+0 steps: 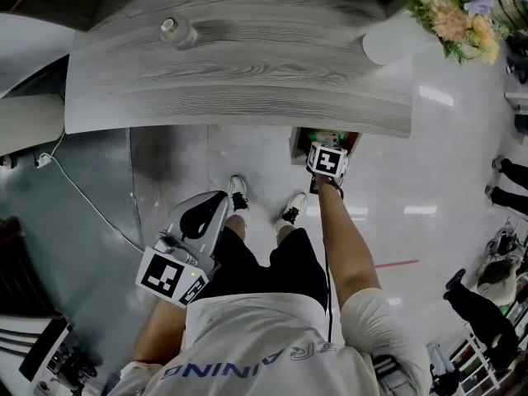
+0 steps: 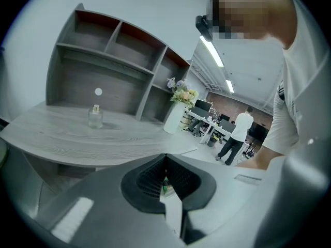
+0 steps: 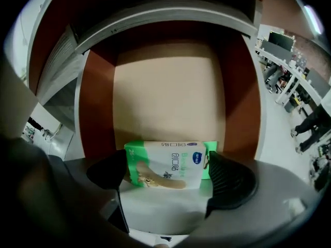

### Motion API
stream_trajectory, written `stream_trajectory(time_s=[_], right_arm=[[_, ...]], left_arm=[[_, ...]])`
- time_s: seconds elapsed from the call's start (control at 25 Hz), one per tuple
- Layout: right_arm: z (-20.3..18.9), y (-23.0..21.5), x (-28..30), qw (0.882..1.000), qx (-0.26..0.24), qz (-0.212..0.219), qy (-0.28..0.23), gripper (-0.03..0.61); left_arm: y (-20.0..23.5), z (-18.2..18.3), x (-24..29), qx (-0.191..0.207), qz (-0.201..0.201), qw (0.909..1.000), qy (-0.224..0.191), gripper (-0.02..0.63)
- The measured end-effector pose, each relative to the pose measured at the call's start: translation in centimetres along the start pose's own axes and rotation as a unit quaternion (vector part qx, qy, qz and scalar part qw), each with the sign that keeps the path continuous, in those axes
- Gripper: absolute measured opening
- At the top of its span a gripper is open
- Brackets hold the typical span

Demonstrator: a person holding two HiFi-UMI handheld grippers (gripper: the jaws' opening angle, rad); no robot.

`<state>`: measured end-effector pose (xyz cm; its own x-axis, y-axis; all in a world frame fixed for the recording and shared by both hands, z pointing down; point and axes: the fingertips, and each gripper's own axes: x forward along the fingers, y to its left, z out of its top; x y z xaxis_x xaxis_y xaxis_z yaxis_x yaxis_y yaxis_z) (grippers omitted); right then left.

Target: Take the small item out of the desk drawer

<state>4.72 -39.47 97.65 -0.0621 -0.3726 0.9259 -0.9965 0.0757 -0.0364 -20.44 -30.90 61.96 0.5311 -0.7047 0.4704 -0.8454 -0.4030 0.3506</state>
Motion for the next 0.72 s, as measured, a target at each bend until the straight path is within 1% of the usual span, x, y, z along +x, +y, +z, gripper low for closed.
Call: stream_trajectory(time_s=[0.16, 0.24, 0.48, 0.6, 0.72], right_arm=[[-0.1, 0.4, -0.1, 1.000, 0.006, -0.002, 0.000, 0.479], [-0.1, 0.1, -0.8, 1.000, 0.010, -0.007, -0.009, 0.472], [1.1, 0.1, -5.3, 0.997, 0.023, 0.014, -0.066, 0.468], [1.8, 0.0, -8.6, 0.995, 0.027, 0.025, -0.095, 0.468], [2.5, 0.0, -13.0, 0.991, 0.021, 0.037, -0.130, 0.468]], left_arm=[[0.8, -0.2, -0.3, -0.004, 0.009, 0.9999, 0.000, -0.002], [0.6, 0.0, -0.5, -0.005, 0.009, 0.9999, -0.002, -0.002], [-0.7, 1.4, -1.1, 0.003, -0.002, 0.9999, -0.013, -0.002], [-2.1, 2.5, -1.4, 0.012, -0.013, 0.9996, -0.023, -0.002], [-3.9, 4.1, -2.0, 0.023, -0.024, 0.9987, -0.040, -0.002]])
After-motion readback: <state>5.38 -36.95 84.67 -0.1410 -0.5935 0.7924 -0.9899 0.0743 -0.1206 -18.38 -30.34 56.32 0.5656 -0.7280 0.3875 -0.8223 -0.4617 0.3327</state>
